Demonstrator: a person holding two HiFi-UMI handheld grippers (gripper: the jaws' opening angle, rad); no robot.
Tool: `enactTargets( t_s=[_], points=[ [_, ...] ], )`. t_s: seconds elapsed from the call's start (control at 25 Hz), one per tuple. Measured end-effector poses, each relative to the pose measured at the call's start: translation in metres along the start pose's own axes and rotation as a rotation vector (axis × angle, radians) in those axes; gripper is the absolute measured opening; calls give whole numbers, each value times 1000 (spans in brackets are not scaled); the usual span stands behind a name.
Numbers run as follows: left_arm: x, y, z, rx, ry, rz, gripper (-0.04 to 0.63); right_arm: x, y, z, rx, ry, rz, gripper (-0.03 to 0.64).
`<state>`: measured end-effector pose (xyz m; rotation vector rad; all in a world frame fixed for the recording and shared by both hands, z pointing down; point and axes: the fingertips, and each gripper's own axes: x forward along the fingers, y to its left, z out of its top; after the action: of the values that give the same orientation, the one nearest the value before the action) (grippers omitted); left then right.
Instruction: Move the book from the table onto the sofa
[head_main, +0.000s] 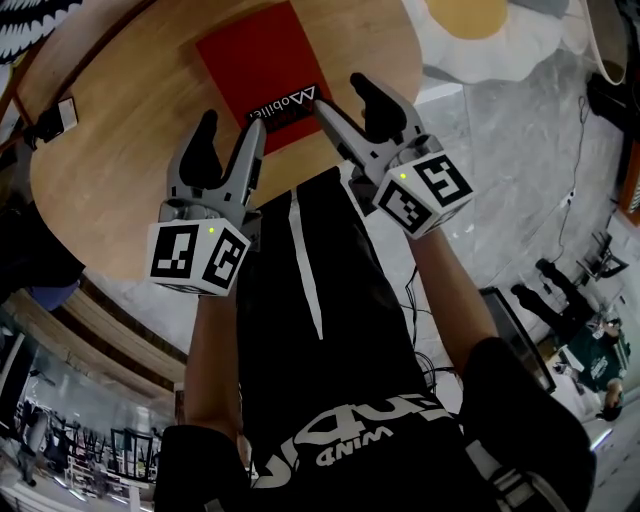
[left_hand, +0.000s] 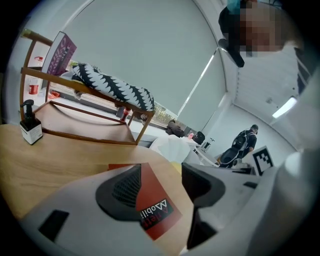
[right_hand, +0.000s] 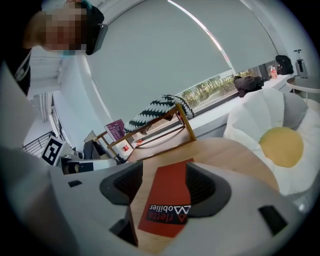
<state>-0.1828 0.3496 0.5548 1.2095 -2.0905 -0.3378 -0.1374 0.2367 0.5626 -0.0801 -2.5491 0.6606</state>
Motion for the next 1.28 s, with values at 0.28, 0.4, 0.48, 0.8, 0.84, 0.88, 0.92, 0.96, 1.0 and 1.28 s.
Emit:
enactTargets(
  t_s=[0.28, 0.4, 0.48, 0.8, 0.84, 0.88, 0.92, 0.96, 1.0, 1.28],
  points=[
    [19, 24, -30, -14, 72, 11, 241, 24, -35, -41, 27, 103, -24, 245],
    [30, 35, -45, -7, 115, 26, 241, 36, -49, -63, 30, 165, -29, 245],
    [38, 43, -55, -29, 134, 32, 241, 45, -56, -75, 31, 202, -24, 245],
    [58, 77, -91, -134, 181, 94, 247, 77, -74, -94, 46, 261, -12, 245],
    [60, 80, -94, -135, 188, 101, 247, 80, -76, -96, 46, 268, -14, 245],
    [61, 83, -96, -137, 192, 108, 247, 82, -78, -99, 47, 276, -16, 245],
    [62, 86, -98, -141, 194, 115, 247, 84, -80, -101, 50, 284, -19, 245],
    [63, 89, -99, -149, 196, 121, 247, 86, -82, -104, 56, 291, -22, 245],
    [65, 92, -101, -158, 200, 127, 247, 88, -84, -106, 64, 298, -25, 245],
    [73, 104, -119, -210, 237, 127, 247, 96, -86, -118, 87, 325, -8, 245]
  ],
)
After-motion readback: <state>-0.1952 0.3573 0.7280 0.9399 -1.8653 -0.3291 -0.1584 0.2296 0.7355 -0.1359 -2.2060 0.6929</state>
